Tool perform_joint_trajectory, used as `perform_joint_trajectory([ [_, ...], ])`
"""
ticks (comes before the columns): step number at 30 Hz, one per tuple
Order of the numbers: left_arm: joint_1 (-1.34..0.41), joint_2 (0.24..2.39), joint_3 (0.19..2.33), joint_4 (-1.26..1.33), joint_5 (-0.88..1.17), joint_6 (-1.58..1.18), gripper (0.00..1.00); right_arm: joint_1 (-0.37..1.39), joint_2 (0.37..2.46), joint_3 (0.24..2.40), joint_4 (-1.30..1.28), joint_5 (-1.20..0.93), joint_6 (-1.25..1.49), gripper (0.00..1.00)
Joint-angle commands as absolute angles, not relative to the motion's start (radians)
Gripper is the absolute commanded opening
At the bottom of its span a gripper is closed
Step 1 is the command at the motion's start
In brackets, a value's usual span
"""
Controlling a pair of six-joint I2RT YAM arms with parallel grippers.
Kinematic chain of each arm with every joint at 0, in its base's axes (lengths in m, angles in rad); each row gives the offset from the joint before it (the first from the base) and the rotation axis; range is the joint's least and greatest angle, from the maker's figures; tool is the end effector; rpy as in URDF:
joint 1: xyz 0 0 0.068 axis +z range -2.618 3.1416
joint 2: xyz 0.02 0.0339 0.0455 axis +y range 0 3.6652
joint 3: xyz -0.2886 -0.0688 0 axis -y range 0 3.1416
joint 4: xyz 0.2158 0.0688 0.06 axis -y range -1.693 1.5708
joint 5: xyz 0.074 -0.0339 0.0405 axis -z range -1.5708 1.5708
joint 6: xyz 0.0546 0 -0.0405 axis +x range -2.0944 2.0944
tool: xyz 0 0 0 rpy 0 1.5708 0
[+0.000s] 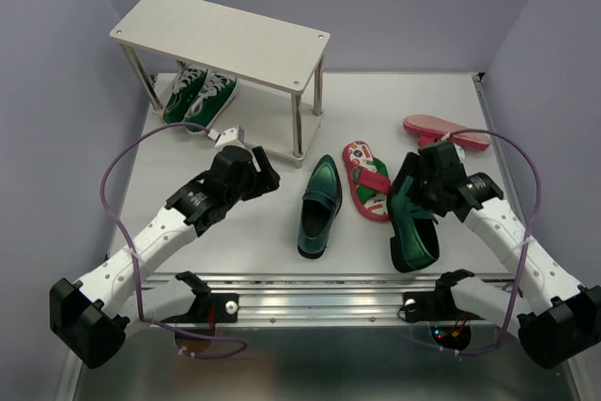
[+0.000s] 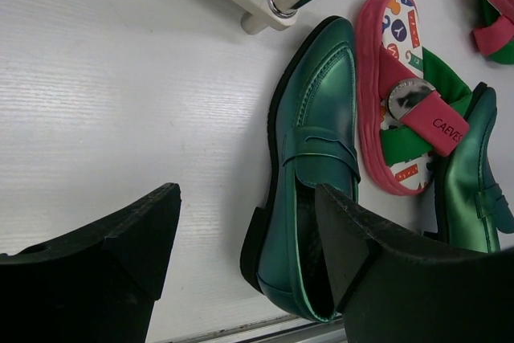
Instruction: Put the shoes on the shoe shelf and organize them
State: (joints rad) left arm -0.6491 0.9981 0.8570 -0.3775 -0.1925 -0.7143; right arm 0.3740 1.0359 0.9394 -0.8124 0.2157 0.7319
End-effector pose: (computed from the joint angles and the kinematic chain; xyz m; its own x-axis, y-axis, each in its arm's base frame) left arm 0.1629 -0.1105 0.3219 -0.6003 -0.3516 -0.7183 0.0896 0.8629 -0.4973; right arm 0.1641 0.0519 0.3003 -0.7029 0.4254 -0.5700 0.3163 0.9048 0.2851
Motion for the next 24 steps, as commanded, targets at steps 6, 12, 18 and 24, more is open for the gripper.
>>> perform_joint_trajectory([
  [6, -0.655, 1.0, 0.945, -0.423, -0.316, -0.704, 0.79, 0.373, 0.887, 0.858, -1.048, 0.196, 0.853, 1.0],
  [12, -0.655, 0.996, 0.992, -0.459, -0.38, -0.696, 0.79, 0.373, 0.856, 0.74, -1.002, 0.101, 0.844, 0.93],
  [18, -0.655, 0.997, 1.055, -0.509, -0.448, -0.698, 0.79, 0.373, 0.867, 0.733, -0.9, 0.012, 0.798, 0.57],
  [24, -0.647, 1.011, 1.176, -0.589, -0.537, -0.672, 0.79, 0.373, 0.871, 0.889, -0.962, 0.118, 0.736, 0.01],
])
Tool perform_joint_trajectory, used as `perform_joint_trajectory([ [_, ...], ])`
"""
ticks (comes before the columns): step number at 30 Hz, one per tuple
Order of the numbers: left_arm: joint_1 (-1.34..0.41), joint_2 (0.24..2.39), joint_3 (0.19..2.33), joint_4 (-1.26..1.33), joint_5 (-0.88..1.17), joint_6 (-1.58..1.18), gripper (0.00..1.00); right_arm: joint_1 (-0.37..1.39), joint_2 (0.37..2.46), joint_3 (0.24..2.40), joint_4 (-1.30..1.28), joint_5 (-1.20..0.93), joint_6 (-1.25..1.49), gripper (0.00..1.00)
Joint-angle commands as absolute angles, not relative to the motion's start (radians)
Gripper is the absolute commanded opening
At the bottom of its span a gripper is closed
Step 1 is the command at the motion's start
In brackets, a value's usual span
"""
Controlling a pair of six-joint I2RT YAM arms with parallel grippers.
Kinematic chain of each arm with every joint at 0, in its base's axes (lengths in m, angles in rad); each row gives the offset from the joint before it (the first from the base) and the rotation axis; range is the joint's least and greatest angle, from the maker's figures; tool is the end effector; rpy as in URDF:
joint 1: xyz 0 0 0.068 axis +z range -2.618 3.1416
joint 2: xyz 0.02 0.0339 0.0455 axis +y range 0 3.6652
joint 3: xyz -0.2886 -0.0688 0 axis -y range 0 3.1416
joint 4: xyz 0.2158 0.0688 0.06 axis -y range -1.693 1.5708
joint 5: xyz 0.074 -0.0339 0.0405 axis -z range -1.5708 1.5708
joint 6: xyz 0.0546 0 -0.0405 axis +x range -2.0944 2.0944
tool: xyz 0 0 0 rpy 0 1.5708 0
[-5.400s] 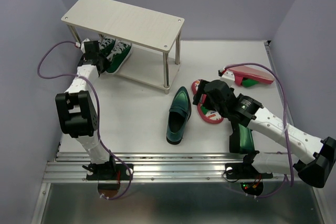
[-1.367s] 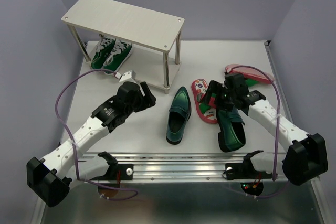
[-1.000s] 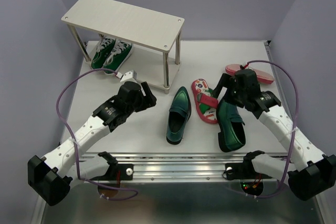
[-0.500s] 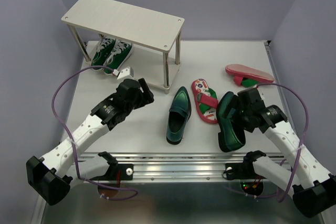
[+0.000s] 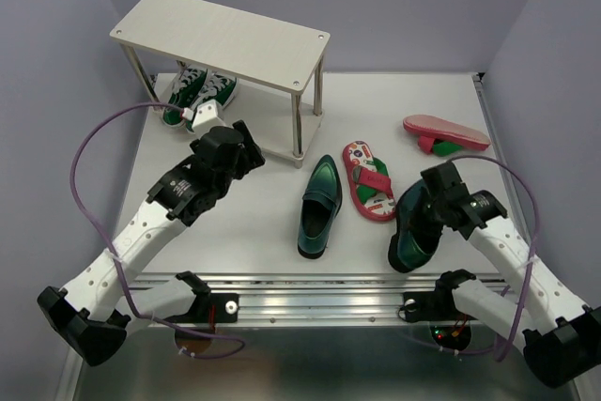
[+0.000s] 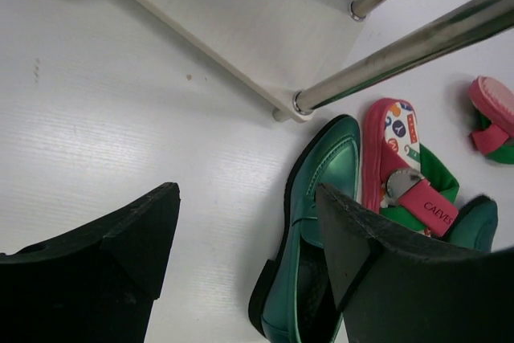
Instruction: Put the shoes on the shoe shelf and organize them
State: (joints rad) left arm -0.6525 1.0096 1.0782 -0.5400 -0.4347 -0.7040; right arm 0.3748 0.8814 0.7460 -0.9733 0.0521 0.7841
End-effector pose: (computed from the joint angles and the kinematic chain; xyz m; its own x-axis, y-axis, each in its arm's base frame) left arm 0.1631 -0.0957 0.3764 -0.4385 -0.4037 -0.8029 -0.0410 0.9015 -0.4309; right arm 0.1087 0.0397 0.2515 -0.8327 0.4303 -0.3486 0.3447 0.8954 0.2818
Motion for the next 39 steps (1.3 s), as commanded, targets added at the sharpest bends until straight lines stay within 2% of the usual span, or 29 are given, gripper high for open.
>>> perform_joint_trajectory([
  [1, -0.646, 1.011, 1.193, -0.595, -0.543, -0.667, 0.8, 0.373, 0.873, 0.916, -0.971, 0.133, 0.72, 0.01],
  [9, -0.624, 1.026, 1.34, -0.623, -0.578, -0.635, 0.8, 0.373, 0.919, 1.178, -1.011, -0.003, 0.559, 0.01],
  [13, -0.614, 1.028, 1.399, -0.626, -0.586, -0.623, 0.8, 0.373, 0.94, 1.267, -0.988, -0.18, 0.52, 0.01],
  [21, -0.601, 1.017, 1.46, -0.612, -0.618, -0.624, 0.8, 0.4, 0.977, 1.331, -0.845, -0.426, 0.531, 0.01],
  [27, -0.591, 1.017, 1.482, -0.621, -0.626, -0.627, 0.8, 0.52, 1.017, 1.361, -0.76, -0.408, 0.552, 0.01],
  [33, -0.586, 1.022, 1.496, -0.637, -0.632, -0.627, 0.8, 0.765, 1.114, 1.397, -0.712, -0.221, 0.551, 0.01],
  [39, -0.584, 1.012, 1.503, -0.644, -0.64, -0.624, 0.8, 0.877, 1.218, 1.451, -0.68, -0.146, 0.535, 0.01],
])
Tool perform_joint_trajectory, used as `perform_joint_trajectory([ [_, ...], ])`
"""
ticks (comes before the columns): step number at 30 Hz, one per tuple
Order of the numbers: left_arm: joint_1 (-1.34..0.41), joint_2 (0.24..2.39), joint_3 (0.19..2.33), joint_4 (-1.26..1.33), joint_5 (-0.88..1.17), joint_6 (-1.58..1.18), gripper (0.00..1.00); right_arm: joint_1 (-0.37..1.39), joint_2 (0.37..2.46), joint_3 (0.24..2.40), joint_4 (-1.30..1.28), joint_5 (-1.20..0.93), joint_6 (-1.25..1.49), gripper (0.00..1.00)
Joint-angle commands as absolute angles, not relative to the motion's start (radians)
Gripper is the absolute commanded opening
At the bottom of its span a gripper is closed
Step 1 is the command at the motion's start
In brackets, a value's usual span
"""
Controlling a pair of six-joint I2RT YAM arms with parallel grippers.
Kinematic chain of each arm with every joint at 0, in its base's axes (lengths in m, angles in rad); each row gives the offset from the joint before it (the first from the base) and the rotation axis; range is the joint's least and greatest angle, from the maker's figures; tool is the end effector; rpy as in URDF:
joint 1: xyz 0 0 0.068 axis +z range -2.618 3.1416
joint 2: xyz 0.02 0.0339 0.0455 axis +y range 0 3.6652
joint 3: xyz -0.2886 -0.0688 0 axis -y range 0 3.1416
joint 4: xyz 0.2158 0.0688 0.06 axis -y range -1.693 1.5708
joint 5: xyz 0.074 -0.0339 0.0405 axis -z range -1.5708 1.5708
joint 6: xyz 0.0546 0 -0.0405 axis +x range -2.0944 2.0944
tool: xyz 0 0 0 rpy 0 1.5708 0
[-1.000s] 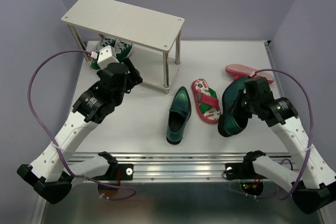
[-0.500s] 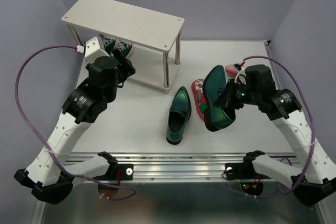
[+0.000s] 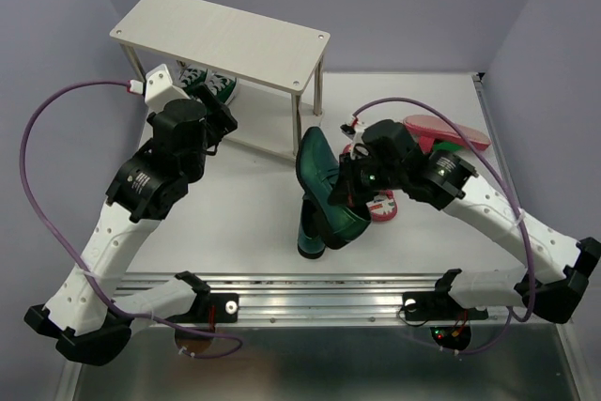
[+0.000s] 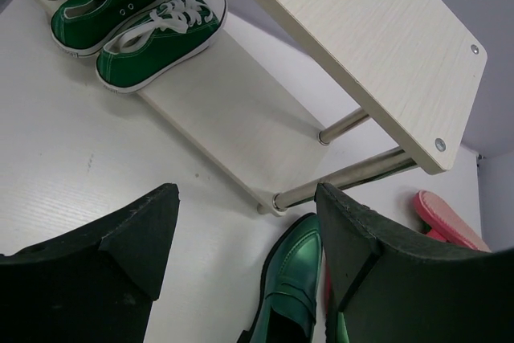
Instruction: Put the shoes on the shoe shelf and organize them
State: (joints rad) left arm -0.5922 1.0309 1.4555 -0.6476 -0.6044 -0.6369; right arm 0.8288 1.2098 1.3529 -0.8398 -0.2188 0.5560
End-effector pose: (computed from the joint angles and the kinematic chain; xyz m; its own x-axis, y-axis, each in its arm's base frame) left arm 0.1497 -0.0633 0.4783 -0.1472 -0.4907 -0.8588 -0.1095 0.8710 -0.4789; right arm 0.1404 0.1707 0.3920 -0.8075 -0.1184 -0.5779 -0.4779 0.7057 0.5231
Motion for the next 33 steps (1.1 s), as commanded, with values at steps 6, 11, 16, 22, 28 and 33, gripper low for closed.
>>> perform_joint_trajectory([
  [6, -0.583, 1.003, 1.499, -0.646, -0.64, -0.617, 0.8, 1.0, 1.347, 1.512, -0.667, -0.057, 0.502, 0.01],
  [11, -0.581, 0.999, 1.503, -0.649, -0.626, -0.594, 0.8, 1.02, 1.443, 1.612, -0.663, -0.06, 0.465, 0.01],
  [16, -0.577, 0.98, 1.509, -0.663, -0.66, -0.594, 0.8, 1.052, 1.563, 1.689, -0.631, -0.071, 0.451, 0.01],
  [22, -0.571, 0.968, 1.491, -0.673, -0.686, -0.581, 0.8, 1.052, 1.673, 1.736, -0.575, -0.043, 0.448, 0.01],
  [28, -0.519, 0.974, 1.444, -0.666, -0.618, -0.577, 0.81, 1.062, 1.816, 1.784, -0.523, -0.005, 0.44, 0.01],
  [33, -0.336, 0.969, 1.361, -0.641, -0.477, -0.545, 0.81, 1.071, 1.917, 1.787, -0.486, 0.049, 0.434, 0.01],
])
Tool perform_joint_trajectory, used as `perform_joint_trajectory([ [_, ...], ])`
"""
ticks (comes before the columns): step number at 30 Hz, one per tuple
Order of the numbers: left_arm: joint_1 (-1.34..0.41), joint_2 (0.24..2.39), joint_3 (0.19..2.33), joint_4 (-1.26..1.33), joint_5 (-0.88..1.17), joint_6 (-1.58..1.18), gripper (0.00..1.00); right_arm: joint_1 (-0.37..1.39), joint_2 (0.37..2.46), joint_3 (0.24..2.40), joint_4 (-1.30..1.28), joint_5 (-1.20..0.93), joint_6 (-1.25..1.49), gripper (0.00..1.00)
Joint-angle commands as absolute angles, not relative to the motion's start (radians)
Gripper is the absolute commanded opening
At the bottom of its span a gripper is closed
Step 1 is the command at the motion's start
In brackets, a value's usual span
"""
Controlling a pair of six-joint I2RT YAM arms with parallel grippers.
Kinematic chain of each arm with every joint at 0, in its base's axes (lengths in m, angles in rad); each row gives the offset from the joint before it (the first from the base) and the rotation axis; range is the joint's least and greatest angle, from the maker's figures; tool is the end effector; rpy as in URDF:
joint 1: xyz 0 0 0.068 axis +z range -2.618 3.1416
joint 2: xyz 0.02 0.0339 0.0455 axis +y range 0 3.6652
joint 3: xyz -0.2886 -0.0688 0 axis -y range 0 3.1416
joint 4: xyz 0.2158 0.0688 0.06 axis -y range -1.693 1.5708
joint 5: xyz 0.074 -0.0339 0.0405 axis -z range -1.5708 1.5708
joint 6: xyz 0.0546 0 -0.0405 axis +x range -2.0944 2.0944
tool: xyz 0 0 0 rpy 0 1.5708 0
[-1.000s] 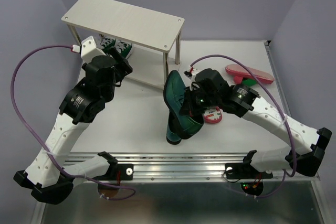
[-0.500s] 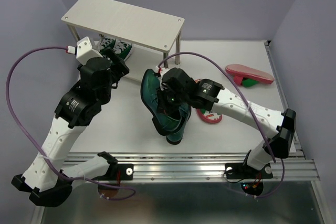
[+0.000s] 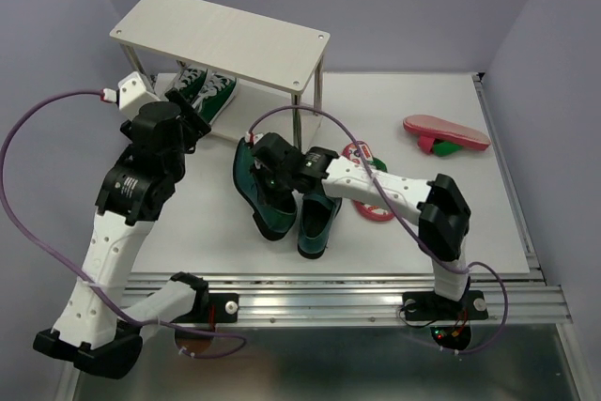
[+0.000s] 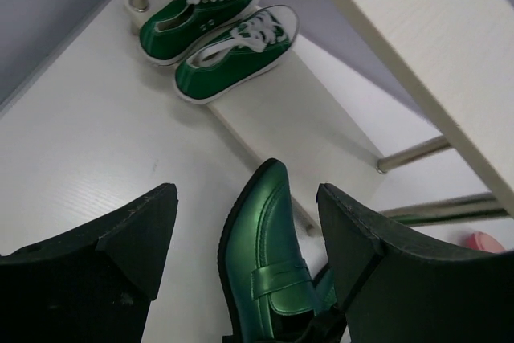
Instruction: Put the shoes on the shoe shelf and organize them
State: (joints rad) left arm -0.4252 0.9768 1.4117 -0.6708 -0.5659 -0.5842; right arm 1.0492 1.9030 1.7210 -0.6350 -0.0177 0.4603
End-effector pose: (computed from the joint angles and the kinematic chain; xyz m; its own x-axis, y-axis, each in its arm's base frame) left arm 0.1448 -0.0334 0.4699 -0.1077 -0.4623 -0.8802 -0.2231 0.8740 -0.4317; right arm 0.2110 0.3692 0.3125 -0.7132 -0.3497 -0.6074 -0.6207 0.7177 0.3156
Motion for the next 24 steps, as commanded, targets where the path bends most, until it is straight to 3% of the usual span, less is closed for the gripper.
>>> perform_joint_trajectory([
  [1, -0.313, 0.973, 1.35, -0.64, -0.444, -0.545, 0.81, 1.071, 1.93, 1.786, -0.479, 0.055, 0.433, 0.01],
  [6, -0.272, 0.991, 1.287, -0.64, -0.413, -0.589, 0.81, 1.071, 2.019, 1.775, -0.419, 0.068, 0.442, 0.01],
  [10, -0.267, 0.991, 1.247, -0.637, -0.405, -0.617, 0.81, 1.071, 2.033, 1.783, -0.42, 0.029, 0.451, 0.33],
  [11, -0.267, 0.988, 1.24, -0.635, -0.403, -0.63, 0.81, 1.071, 2.023, 1.775, -0.42, 0.029, 0.451, 0.47],
  [13, -0.268, 0.98, 1.22, -0.638, -0.411, -0.649, 0.81, 1.071, 1.979, 1.746, -0.42, 0.061, 0.459, 0.62],
  [19, -0.267, 0.963, 1.172, -0.637, -0.397, -0.655, 0.81, 1.071, 1.798, 1.639, -0.434, 0.121, 0.463, 0.74],
  [24, -0.268, 0.916, 1.088, -0.62, -0.364, -0.707, 0.79, 1.071, 1.623, 1.494, -0.494, 0.323, 0.497, 0.85],
])
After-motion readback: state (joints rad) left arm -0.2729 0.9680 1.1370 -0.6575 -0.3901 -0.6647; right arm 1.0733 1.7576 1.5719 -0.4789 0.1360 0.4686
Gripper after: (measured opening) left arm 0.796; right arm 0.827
